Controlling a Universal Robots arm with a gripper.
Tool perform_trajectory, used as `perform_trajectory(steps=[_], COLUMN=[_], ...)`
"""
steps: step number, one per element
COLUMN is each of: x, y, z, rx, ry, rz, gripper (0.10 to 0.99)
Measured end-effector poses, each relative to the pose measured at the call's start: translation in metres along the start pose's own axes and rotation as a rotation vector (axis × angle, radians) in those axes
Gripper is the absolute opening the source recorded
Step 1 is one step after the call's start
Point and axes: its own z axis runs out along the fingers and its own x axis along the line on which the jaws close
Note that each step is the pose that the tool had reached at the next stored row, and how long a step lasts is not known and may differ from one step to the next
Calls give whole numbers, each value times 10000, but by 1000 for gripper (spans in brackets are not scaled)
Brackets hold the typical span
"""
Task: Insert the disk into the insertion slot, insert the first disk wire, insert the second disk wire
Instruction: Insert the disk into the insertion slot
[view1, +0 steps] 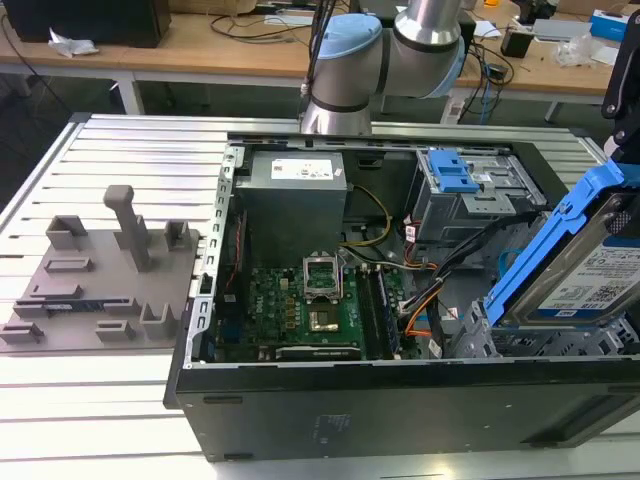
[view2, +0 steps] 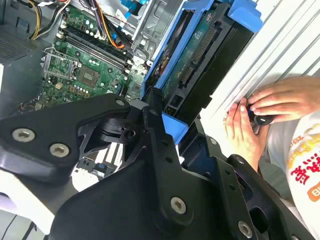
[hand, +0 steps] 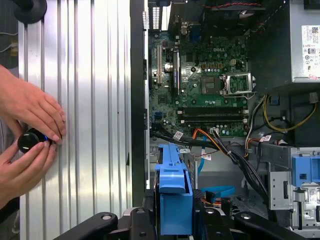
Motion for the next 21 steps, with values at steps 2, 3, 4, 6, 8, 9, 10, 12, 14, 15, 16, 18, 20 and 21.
perform_trajectory(steps=[2, 3, 4, 6, 8, 9, 10, 12, 14, 15, 16, 18, 20, 21], x=[0, 0, 0, 1, 4, 7, 8, 8, 8, 9, 9, 9, 9, 9], y=[0, 0, 0, 0, 0, 0, 0, 0, 0, 3, 9, 24, 44, 46], z=[0, 0, -1, 0, 0, 1, 2, 2, 1, 2, 3, 4, 8, 9], rx=[0, 0, 0, -1, 1, 1, 1, 1, 2, 12, 81, 295, 510, 572], ry=[-1, -5, -47, -233, -471, -578, -653, -655, -656, -656, -657, -662, -665, -663], rz=[0, -1, -2, -9, -18, -23, -26, -26, -26, -27, -28, -36, -42, -45], gripper=[365, 365, 365, 365, 365, 365, 365, 365, 365, 365, 365, 365, 365, 365])
